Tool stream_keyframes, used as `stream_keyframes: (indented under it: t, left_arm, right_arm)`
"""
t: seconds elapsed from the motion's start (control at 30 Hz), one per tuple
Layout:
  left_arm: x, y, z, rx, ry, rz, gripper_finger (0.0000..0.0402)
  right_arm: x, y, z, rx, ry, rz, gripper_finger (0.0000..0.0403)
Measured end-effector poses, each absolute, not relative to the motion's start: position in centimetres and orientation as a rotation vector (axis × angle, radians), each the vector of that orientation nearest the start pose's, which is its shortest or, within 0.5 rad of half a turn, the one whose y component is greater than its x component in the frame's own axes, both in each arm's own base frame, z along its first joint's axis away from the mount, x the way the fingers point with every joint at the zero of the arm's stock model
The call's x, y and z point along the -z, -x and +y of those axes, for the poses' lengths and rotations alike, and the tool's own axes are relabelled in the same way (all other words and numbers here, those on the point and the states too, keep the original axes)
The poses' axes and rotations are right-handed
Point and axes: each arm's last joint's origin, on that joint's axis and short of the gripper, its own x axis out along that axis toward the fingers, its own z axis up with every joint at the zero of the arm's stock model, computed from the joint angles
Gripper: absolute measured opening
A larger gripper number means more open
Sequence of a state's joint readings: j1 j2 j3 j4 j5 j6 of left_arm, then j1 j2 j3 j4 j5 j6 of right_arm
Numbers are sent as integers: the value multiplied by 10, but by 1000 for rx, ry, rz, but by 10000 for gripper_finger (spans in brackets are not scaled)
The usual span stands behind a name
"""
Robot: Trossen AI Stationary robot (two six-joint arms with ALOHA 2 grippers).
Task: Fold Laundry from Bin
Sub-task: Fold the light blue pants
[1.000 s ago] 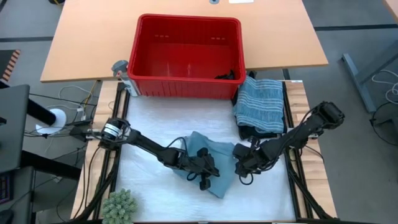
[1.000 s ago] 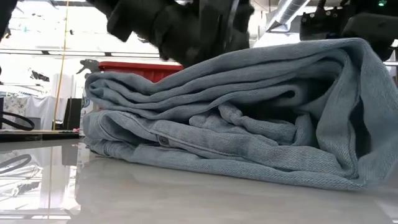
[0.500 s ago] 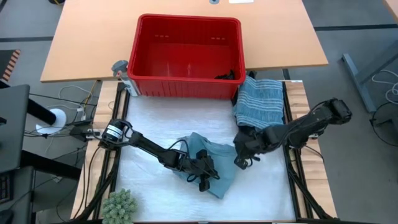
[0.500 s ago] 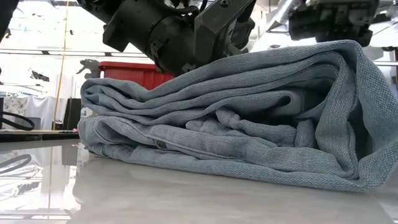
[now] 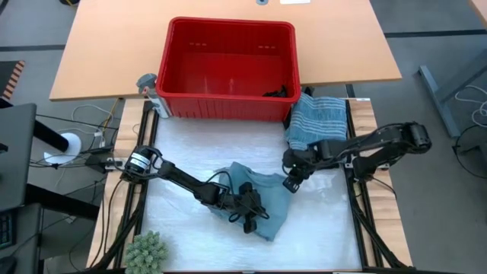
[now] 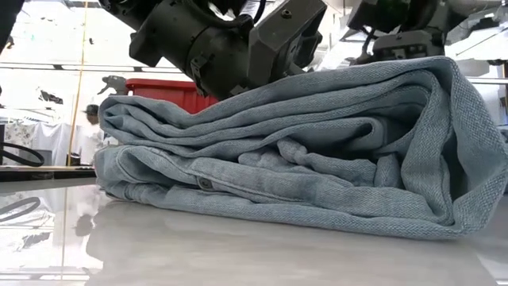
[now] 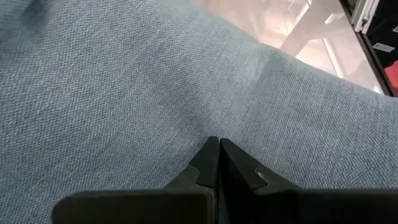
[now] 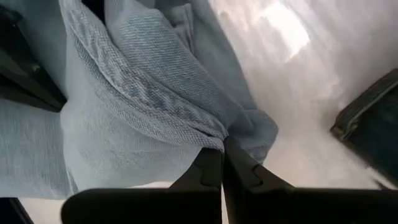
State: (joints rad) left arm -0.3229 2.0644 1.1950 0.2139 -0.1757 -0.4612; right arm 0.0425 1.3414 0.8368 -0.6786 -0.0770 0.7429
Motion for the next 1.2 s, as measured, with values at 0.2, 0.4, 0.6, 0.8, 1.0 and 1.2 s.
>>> stream_keyframes:
  t: [0.2, 0.4, 0.6, 0.8, 1.0, 1.2]
  left_arm:
    - [-127, -404, -130, -14, 281, 673, 0]
    - [-126, -403, -130, -21, 293, 690, 0]
    - [-125, -402, -129, -35, 288, 694, 0]
    - [-125, -402, -129, -37, 295, 698, 0]
    - [-123, -401, -130, -22, 296, 723, 0]
    - [-122, -399, -130, -11, 268, 751, 0]
  right_arm:
    - [-205, -237, -5, 285, -710, 1198, 20]
    - [-206, -235, -23, 220, -777, 1212, 29]
    - [-205, -231, -38, 223, -712, 1204, 32]
    - [-205, -231, -39, 131, -636, 1204, 47]
    - [-205, -227, -43, 87, -578, 1240, 71]
    - [-231, -221, -46, 60, -561, 1177, 96]
